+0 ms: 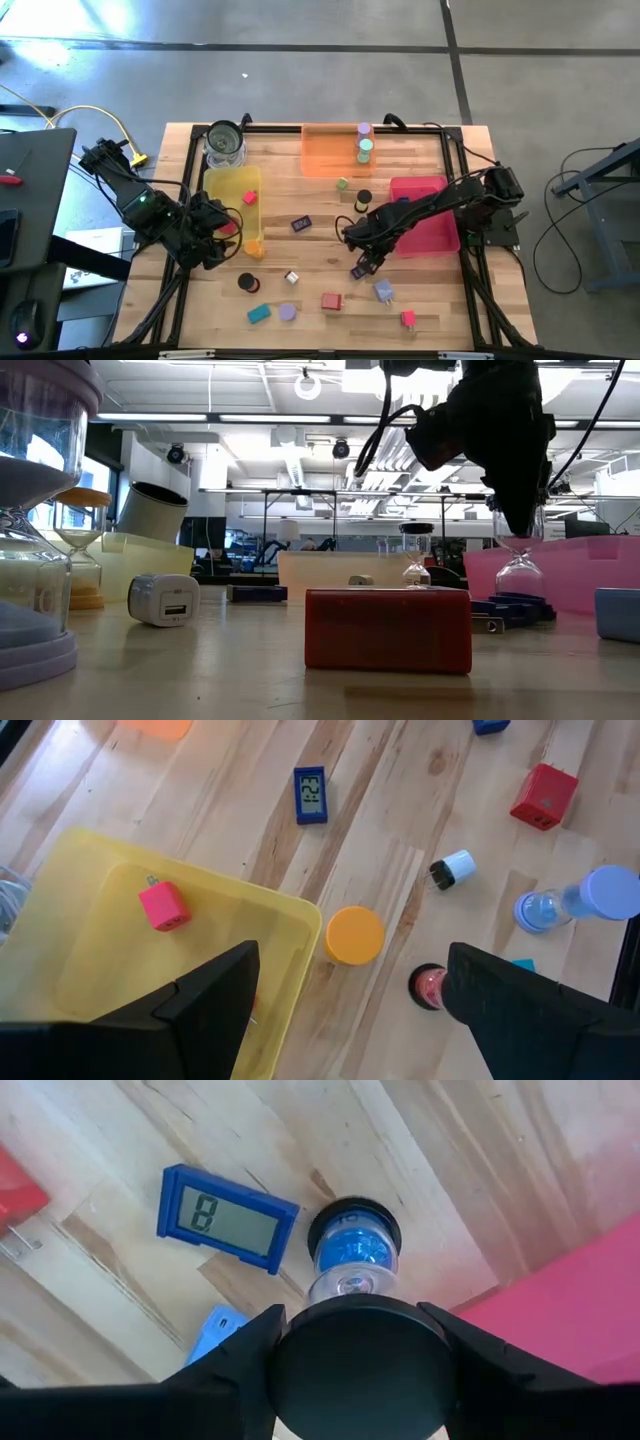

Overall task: Pick & Place Office items
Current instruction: Put the blue hourglass in the orange bin

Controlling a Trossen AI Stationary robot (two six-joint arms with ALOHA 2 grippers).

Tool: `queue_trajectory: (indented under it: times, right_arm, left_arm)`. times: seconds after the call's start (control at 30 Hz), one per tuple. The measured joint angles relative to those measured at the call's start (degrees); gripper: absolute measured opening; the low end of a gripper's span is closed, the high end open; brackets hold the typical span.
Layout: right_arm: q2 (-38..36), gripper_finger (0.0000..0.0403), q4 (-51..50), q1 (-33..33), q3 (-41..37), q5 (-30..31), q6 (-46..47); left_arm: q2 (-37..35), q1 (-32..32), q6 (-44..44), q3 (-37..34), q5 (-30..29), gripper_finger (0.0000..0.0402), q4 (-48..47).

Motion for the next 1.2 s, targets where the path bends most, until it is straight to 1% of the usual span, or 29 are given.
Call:
queue_trajectory:
  times: [0.2,0.4,0.5,0.63,0.9,1.07,1.2]
  right_arm:
    - [-1.93,0.0194,-3.98,0.13,0.00,-0.05,4.13]
    - [-3.34,0.0194,-5.39,0.15,0.13,-3.75,6.85]
    - [-3.36,0.0194,-7.62,0.21,2.00,-3.88,6.41]
    - [-3.38,0.0194,-12.30,0.24,6.71,-0.38,3.95]
    - [-3.38,0.0194,-21.42,-2.22,17.98,5.29,-2.13]
    - [-3.38,0.0194,-28.21,-5.33,24.81,8.98,-6.19]
    - [-3.38,0.0194,-29.45,-9.78,29.00,11.79,-11.83]
  left_arm:
    - [0.00,0.00,4.58,0.00,-0.42,0.0317,0.02]
    - [0.00,0.00,4.86,0.00,-0.64,0.0317,1.27]
    - [0.00,0.00,5.26,0.00,-0.67,0.0317,2.11]
    - [0.00,0.00,7.32,0.00,-0.72,0.0317,3.89]
    - [0.00,1.30,7.28,0.00,-0.84,0.0317,5.44]
    - [0.00,3.01,7.25,0.00,-0.84,0.0317,7.00]
    - [0.00,4.83,7.33,0.00,-0.82,0.0317,7.76]
